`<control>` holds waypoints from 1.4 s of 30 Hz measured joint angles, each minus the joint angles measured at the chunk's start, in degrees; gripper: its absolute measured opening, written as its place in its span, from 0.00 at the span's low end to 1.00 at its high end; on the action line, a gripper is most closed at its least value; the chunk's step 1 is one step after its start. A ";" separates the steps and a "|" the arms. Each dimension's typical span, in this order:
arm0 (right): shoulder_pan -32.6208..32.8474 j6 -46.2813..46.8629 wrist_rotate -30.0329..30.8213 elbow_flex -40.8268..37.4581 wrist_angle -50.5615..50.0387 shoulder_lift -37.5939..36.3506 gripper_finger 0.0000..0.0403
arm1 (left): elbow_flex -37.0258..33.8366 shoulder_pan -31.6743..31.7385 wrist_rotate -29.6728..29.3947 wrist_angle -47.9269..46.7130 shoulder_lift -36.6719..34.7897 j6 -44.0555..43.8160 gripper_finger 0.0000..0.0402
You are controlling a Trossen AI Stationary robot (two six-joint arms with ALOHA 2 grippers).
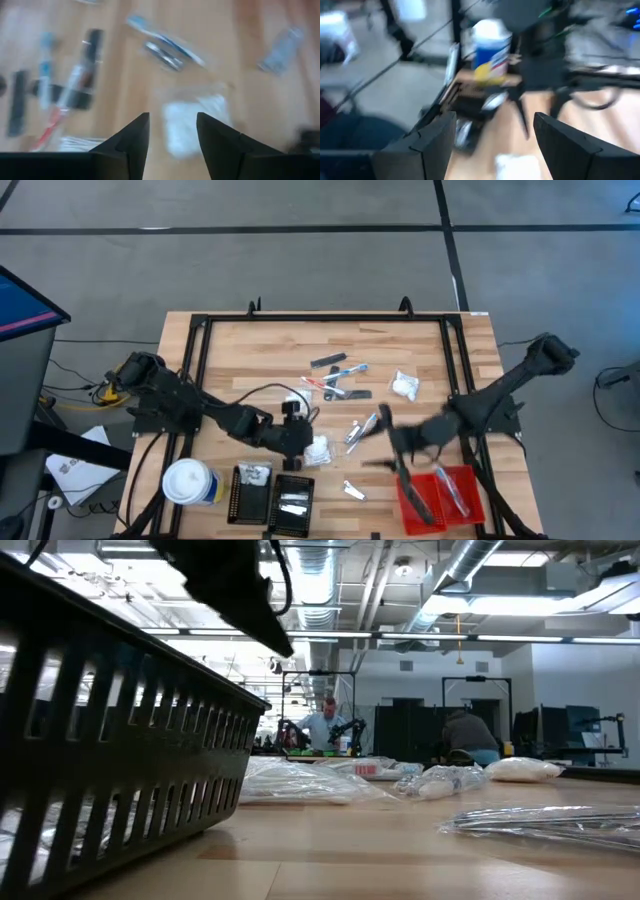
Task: Pick & Place Travel size toiletries
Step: Put the cotton pack into the left black bin
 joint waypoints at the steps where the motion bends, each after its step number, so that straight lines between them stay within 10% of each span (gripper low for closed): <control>1: -1.57 -0.04 -0.05 0.00 0.12 -1.48 0.65 | -0.94 0.64 -0.87 0.00 -0.87 -0.84 0.38; 5: -8.07 -2.17 -5.41 0.00 3.17 -7.08 0.65 | -5.27 4.14 -2.84 -0.41 -5.10 -3.72 0.36; 13: -17.59 -9.11 -43.47 0.00 15.23 -10.09 0.65 | -16.52 10.63 -7.48 -0.07 -20.83 -9.67 0.33; 23: -22.07 -1.96 -35.97 -0.22 15.61 -2.44 0.65 | -26.83 25.43 2.12 23.09 -24.92 -16.99 0.30; 42: -29.76 4.08 -35.92 -0.13 5.69 -1.94 0.65 | -26.52 35.52 19.31 10.14 -6.75 -26.19 0.31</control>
